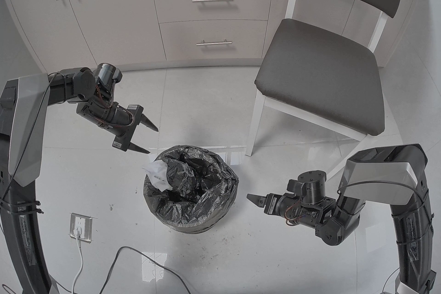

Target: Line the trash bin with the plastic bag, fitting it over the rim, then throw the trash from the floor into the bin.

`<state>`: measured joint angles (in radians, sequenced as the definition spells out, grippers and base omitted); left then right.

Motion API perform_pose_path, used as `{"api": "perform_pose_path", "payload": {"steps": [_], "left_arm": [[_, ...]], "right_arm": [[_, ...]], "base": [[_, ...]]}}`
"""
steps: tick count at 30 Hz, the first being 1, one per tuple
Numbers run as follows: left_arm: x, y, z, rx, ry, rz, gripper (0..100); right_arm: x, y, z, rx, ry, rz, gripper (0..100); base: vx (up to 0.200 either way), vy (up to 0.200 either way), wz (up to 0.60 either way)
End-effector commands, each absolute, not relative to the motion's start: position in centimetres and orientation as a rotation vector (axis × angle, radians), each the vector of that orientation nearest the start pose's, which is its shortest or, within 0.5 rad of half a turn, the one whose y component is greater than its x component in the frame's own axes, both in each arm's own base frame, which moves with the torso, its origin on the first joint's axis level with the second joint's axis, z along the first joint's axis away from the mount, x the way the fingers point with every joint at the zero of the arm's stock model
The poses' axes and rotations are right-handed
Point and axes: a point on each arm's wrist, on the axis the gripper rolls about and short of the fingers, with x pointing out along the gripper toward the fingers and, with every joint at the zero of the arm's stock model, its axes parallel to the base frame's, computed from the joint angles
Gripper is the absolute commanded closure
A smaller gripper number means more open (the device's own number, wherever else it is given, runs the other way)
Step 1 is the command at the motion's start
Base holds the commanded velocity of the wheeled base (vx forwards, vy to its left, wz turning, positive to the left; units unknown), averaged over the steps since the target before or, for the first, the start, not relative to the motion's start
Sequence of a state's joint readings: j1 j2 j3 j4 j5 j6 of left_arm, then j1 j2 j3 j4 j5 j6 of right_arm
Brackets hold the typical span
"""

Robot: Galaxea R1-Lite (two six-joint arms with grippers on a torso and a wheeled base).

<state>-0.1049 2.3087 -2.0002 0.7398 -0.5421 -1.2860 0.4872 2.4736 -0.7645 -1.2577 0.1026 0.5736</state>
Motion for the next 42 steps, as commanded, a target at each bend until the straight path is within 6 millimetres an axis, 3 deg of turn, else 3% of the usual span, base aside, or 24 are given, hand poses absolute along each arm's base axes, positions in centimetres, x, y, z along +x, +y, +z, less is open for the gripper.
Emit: {"api": "perform_pose_path", "payload": {"steps": [1, 8, 12, 20, 28, 34, 42], "left_arm": [[43.6, -6.1, 15.5, -1.341, 1.300, 0.163, 0], [43.3, -8.5, 15.2, -1.293, 1.337, 0.134, 0], [43.2, -10.7, 14.1, -1.228, 1.372, 0.124, 0], [43.2, -14.5, 10.0, -0.838, 1.319, 0.170, 0], [42.8, -14.8, 9.6, -0.515, 1.251, 0.192, 0], [42.2, -16.1, 10.0, -0.322, 1.183, 0.207, 0], [41.8, -16.9, 10.8, -0.267, 1.161, 0.156, 0]], "right_arm": [[33.3, 17.9, -4.2, 0.460, 0.600, 0.434, 0], [33.3, 17.9, -4.2, 0.460, 0.599, 0.434, 0], [33.4, 18.0, -4.2, 0.461, 0.597, 0.435, 0], [33.4, 18.0, -4.3, 0.464, 0.581, 0.439, 0], [33.5, 18.0, -4.2, 0.467, 0.577, 0.440, 0], [33.5, 18.0, -4.2, 0.467, 0.574, 0.437, 0], [33.5, 18.0, -4.2, 0.467, 0.574, 0.437, 0]], "base": [[0.000, 0.000, 0.00], [0.000, 0.000, 0.00], [0.000, 0.000, 0.00], [0.000, 0.000, 0.00], [0.000, 0.000, 0.00], [0.000, 0.000, 0.00], [0.000, 0.000, 0.00]]}}
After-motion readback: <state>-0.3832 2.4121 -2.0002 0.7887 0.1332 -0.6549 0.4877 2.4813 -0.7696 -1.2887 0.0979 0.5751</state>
